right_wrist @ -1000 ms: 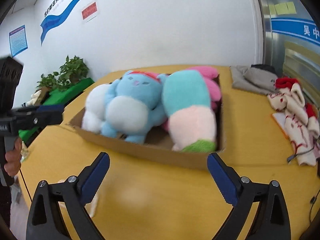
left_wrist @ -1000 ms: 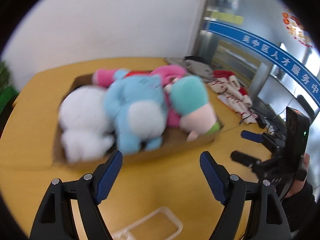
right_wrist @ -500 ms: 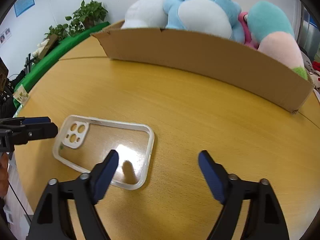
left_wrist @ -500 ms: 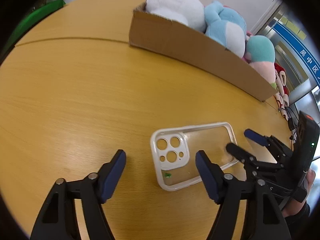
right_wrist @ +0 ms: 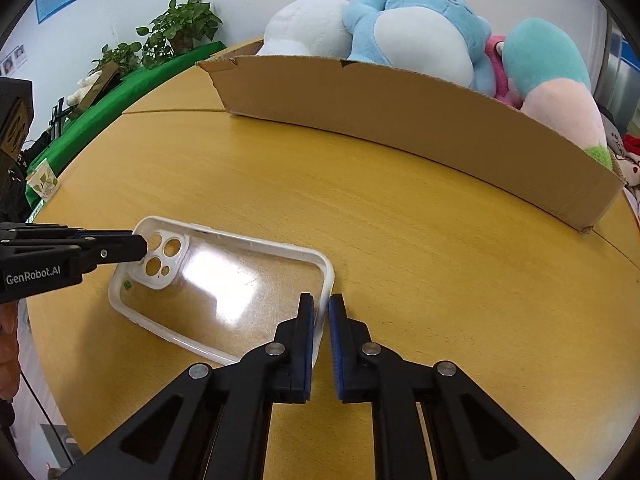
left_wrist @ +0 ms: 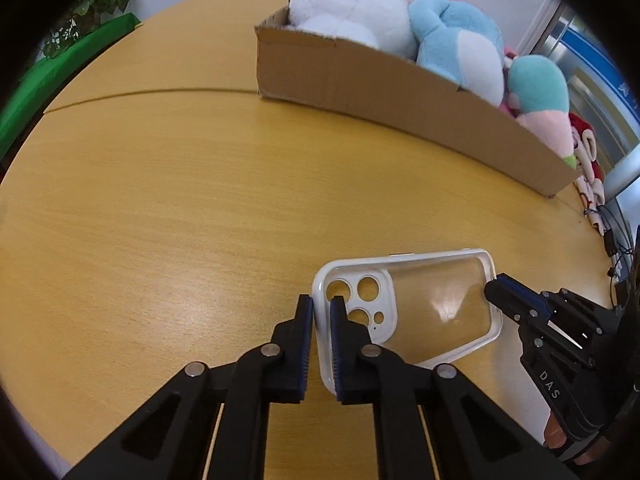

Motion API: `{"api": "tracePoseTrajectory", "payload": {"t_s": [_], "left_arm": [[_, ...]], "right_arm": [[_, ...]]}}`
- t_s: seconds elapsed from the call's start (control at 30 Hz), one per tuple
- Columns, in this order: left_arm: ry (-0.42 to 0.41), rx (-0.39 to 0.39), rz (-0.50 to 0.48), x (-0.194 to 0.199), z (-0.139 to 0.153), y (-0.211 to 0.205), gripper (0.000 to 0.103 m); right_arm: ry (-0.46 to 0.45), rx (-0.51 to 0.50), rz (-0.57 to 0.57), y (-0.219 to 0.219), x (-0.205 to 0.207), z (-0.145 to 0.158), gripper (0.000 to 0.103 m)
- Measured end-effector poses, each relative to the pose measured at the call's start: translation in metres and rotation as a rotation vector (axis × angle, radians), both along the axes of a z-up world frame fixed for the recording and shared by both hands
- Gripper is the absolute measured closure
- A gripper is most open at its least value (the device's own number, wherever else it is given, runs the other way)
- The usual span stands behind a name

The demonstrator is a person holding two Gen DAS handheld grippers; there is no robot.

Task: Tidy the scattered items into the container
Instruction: 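Lift the clear phone case with both grippers and carry it over the box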

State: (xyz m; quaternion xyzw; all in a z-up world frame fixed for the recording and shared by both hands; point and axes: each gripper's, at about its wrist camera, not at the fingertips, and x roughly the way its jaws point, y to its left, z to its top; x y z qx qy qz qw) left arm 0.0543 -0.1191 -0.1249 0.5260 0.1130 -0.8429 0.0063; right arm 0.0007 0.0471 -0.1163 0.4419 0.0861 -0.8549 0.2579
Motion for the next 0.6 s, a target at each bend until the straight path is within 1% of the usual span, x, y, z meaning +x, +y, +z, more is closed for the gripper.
{"api": "tracePoseTrajectory", "payload": {"t_s": [0.1, 0.23, 0.4, 0.47, 0.6], "left_arm": [[0.044, 0.004, -0.032, -0.005, 0.027, 0.006, 0.096], [0.145, -0.016, -0.107, -0.019, 0.071, 0.027, 0.096], [0.231, -0.01, -0.187, -0.043, 0.11, 0.047, 0.097], [0.257, -0.007, -0.21, -0.056, 0.123, 0.053, 0.097], [0.314, -0.027, -0.245, -0.074, 0.15, 0.068, 0.097]], "right_arm": [[0.048, -0.058, -0.045, 0.014, 0.001, 0.026, 0.094], [0.133, -0.104, -0.114, 0.04, -0.003, 0.066, 0.094], [0.225, -0.124, -0.187, 0.068, -0.012, 0.11, 0.095], [0.248, -0.121, -0.206, 0.074, -0.018, 0.123, 0.095], [0.285, -0.117, -0.224, 0.081, -0.034, 0.147, 0.095]]}}
